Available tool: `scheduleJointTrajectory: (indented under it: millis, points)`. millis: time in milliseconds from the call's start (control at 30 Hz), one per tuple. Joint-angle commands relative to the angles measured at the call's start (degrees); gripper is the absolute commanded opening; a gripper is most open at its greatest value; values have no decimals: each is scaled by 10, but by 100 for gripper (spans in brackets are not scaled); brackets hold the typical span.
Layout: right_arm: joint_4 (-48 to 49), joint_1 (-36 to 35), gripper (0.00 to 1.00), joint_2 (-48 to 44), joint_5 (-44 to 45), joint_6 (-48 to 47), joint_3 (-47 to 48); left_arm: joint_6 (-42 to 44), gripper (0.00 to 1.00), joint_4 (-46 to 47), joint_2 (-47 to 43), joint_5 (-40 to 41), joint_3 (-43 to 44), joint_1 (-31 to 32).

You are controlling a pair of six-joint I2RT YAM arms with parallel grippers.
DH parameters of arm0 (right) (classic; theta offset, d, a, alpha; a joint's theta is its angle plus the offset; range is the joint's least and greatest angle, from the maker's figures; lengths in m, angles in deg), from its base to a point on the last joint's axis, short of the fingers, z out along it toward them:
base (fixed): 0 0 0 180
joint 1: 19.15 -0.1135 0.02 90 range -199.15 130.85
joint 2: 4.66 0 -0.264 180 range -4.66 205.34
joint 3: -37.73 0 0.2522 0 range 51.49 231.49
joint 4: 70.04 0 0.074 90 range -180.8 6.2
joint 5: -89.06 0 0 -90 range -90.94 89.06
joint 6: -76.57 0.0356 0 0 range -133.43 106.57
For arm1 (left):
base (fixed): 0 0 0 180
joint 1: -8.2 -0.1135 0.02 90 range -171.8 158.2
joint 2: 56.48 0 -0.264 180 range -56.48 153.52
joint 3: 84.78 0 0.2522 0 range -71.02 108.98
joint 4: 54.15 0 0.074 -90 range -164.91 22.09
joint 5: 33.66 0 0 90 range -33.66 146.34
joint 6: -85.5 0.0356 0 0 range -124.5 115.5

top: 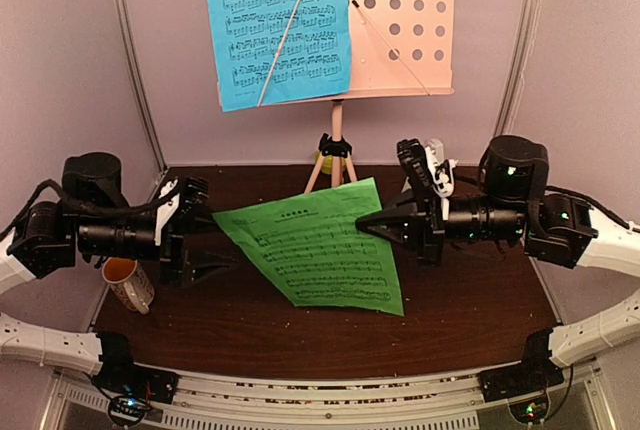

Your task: Set up the instrument practice props

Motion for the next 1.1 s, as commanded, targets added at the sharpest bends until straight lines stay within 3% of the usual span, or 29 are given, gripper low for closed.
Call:
scheduleJointTrajectory:
  millis: [0,333,400,500,700,733,833,867,1000,1067]
  points:
    - [3,1,0,-33,-2,32,17,-41,67,196,-30,50,-59,1]
    - [17,13,0,-70,-20,60,38,-84,70,371,63,-39,-40,2]
    - [17,21,0,-75,-16,65,41,-97,62,397,77,-77,-35,1]
    - [40,45,0,-86,-15,82,34,-129,39,448,88,-108,-45,2]
    - [107,92,0,-78,-46,137,26,-179,5,548,105,-96,-49,4]
    - [117,99,0,-76,-46,145,27,-181,0,548,110,-89,-38,5]
    - [128,120,2,-69,-32,164,34,-194,0,530,123,-52,1,5]
    - [127,127,7,-68,-24,166,34,-195,0,516,128,-40,16,5]
    - [115,149,52,-77,41,167,13,-214,0,457,139,31,64,4]
    - [117,157,64,-87,82,166,-16,-220,0,430,140,54,86,3]
